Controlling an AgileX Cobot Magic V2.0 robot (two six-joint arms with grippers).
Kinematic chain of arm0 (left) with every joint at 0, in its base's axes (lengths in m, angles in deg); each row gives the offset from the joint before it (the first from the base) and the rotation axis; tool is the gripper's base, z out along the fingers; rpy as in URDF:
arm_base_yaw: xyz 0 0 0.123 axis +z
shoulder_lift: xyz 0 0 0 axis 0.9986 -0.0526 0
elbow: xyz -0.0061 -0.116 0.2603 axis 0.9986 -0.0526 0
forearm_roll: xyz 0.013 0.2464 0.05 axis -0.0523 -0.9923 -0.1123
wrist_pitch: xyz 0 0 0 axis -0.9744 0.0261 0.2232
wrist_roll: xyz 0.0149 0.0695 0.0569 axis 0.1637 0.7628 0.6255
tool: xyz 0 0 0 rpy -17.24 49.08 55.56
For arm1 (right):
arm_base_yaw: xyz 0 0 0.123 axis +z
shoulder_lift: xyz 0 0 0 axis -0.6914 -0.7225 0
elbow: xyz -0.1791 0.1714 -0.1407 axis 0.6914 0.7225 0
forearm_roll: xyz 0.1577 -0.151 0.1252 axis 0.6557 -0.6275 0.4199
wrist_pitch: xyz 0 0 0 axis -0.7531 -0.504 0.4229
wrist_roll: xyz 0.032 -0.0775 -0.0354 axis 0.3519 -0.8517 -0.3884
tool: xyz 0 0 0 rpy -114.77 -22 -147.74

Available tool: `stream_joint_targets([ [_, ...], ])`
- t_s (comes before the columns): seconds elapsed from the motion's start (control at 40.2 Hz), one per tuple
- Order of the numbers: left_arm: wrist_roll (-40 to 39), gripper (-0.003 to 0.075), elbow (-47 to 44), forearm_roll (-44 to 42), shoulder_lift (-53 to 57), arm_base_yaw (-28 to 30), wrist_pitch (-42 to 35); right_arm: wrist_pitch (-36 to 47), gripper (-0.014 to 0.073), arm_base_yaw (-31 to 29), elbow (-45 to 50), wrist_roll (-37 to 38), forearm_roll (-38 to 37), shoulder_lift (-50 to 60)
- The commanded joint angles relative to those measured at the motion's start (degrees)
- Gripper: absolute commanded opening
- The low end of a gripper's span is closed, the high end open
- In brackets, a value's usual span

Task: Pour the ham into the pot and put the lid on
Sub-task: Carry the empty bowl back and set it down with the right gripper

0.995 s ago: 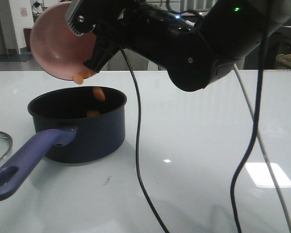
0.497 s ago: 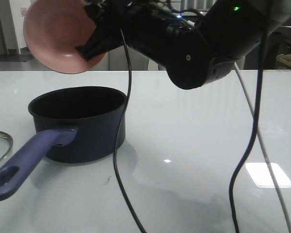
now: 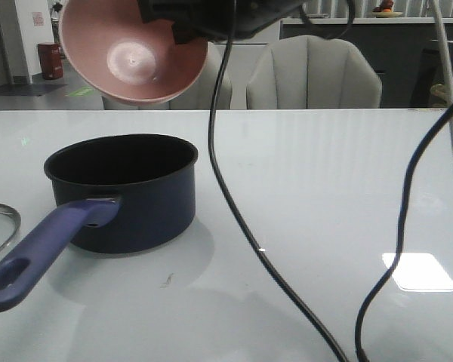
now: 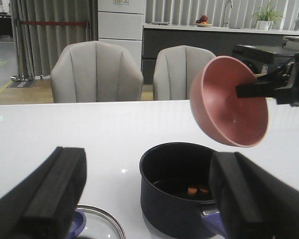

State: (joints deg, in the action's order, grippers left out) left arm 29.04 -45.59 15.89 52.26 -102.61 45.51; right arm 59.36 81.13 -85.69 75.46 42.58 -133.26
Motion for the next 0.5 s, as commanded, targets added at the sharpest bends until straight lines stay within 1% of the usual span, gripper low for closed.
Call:
stream_joint_targets([
  [0.0,0.0,0.0551,1.5,0.1,-1.1,-0.5,-4.9,-6.0,0.0132,-2.5,-1.8,-0.1,0.0,6.9],
  [0.075,0.0,0.0551,1.5,0.1,-1.1,-0.5,-4.9,-13.0,0.0132,-5.0,-1.8,0.4,0.3,9.0],
  [0.249,0.0,0.0551,1.5,0.1,-1.1,-0.5,-4.9,-26.9,0.0132,-13.6,-1.8,0.8,0.9,12.6],
  [0.398,0.0,0.0551,1.5,0.1,-1.1,-0.5,-5.2,-36.5,0.0132,-20.9,-1.8,0.8,0.9,13.0],
  [0.472,0.0,0.0551,1.5,0.1,-1.1,-0.5,-5.2,-40.1,0.0132,-24.1,-1.8,0.8,0.9,12.4],
])
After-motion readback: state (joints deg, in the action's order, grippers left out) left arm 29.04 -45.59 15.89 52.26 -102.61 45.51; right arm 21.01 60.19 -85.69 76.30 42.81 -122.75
